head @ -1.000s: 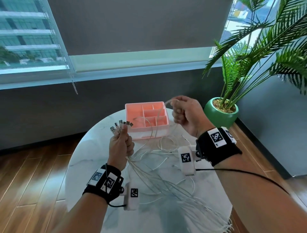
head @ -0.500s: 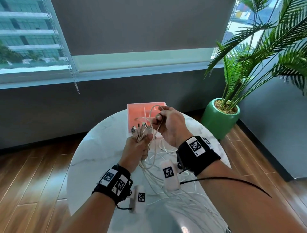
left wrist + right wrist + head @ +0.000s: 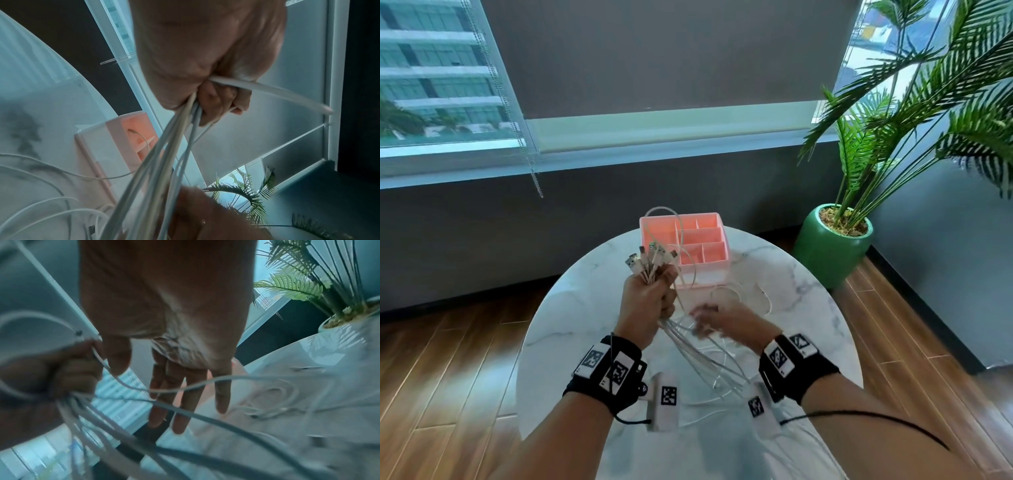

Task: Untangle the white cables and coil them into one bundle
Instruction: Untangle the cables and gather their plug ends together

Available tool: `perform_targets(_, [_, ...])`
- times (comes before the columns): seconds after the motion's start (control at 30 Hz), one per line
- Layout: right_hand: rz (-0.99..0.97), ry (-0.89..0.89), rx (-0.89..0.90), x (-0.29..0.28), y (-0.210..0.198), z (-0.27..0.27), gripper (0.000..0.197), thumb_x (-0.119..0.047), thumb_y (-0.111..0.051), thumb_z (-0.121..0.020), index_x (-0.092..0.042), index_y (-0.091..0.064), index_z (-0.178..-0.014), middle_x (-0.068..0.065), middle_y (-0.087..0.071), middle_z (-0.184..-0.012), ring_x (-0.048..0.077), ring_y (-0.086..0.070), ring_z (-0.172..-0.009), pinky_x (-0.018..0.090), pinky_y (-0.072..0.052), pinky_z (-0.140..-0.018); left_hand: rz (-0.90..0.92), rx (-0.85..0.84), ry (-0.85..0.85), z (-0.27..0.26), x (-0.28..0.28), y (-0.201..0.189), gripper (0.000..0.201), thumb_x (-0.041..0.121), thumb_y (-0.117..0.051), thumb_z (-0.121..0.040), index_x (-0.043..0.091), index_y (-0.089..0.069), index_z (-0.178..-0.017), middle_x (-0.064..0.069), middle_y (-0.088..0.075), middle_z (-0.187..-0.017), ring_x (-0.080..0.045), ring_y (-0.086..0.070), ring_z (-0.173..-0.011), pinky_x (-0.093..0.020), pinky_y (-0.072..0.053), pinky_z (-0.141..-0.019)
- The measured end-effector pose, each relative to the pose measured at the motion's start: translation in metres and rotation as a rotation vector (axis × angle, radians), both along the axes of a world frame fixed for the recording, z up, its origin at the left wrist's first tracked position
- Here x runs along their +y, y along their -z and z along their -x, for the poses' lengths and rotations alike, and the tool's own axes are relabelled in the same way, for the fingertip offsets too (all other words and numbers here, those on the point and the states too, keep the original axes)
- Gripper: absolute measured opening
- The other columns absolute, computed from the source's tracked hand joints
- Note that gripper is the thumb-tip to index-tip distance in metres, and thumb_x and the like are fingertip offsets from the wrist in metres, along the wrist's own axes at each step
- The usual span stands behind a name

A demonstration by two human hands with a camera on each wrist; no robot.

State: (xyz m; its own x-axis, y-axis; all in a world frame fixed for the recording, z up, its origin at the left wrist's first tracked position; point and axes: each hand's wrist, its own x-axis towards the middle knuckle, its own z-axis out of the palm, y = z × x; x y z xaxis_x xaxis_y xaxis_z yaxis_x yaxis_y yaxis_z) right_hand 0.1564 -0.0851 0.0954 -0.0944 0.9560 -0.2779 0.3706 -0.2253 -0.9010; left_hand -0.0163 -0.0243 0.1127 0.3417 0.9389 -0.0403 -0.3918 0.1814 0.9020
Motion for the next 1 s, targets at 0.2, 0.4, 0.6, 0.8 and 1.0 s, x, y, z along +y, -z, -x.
perform_targets(0.2, [0.058, 0.169, -0.411, -0.030, 0.068, -0.067, 0.021, -0.019, -0.061, -0.093, -0.014, -0.075, -0.079, -0.002, -0.068, -0.068, 0.011, -0.061, -0.060, 0.031, -0.047, -0.064, 0.021, -0.004, -0.098, 0.014, 0.014, 0.002, 0.009, 0.008, -0.056, -0.099, 0.007, -0.051, -0.107, 0.008, -0.026, -0.050, -0.006, -0.022, -0.038, -0.018, -0.021, -0.038])
perform_targets(0.4, [0.026, 0.645, 0.001, -0.021, 0.030, -0.107, 0.028, -0.022, -0.054, -0.101, 0.001, -0.066, -0.092, 0.019, -0.070, -0.088, 0.024, -0.066, -0.059, 0.032, -0.053, -0.056, 0.067, 0.016, -0.134, 0.019, 0.014, 0.009, 0.020, 0.010, -0.061, -0.097, 0.012, -0.050, -0.081, 0.008, -0.024, -0.050, -0.006, -0.020, -0.038, -0.019, -0.017, -0.039])
perform_targets(0.6, [-0.522, 0.657, 0.259, -0.007, -0.107, -0.106, 0.023, -0.018, -0.057, -0.099, -0.005, -0.064, -0.080, 0.005, -0.051, -0.055, 0.022, -0.052, -0.045, 0.033, -0.047, -0.050, 0.050, 0.072, -0.150, 0.013, 0.011, 0.009, 0.027, 0.011, -0.063, -0.097, 0.017, -0.050, -0.075, 0.006, -0.023, -0.052, -0.008, -0.019, -0.039, -0.018, -0.019, -0.039])
perform_targets(0.8, [-0.792, 0.709, 0.129, -0.015, -0.179, -0.133, 0.020, -0.016, -0.064, -0.092, -0.013, -0.066, -0.072, -0.003, -0.043, -0.047, 0.012, -0.031, -0.038, 0.026, -0.027, -0.041, 0.017, 0.107, -0.120, 0.010, 0.011, 0.009, 0.013, 0.012, -0.056, -0.101, 0.010, -0.061, -0.090, 0.006, -0.019, -0.054, -0.008, -0.017, -0.040, -0.019, -0.016, -0.041])
perform_targets(1.0, [-0.660, 1.133, -0.100, -0.030, -0.148, -0.213, 0.016, -0.031, -0.066, -0.075, -0.021, -0.070, -0.063, -0.010, -0.047, -0.039, 0.011, -0.034, -0.043, 0.031, -0.029, -0.044, 0.107, 0.058, -0.158, 0.013, 0.015, 0.014, 0.025, 0.024, -0.054, -0.103, 0.009, -0.062, -0.084, 0.007, -0.022, -0.051, -0.007, -0.018, -0.039, -0.018, -0.015, -0.041])
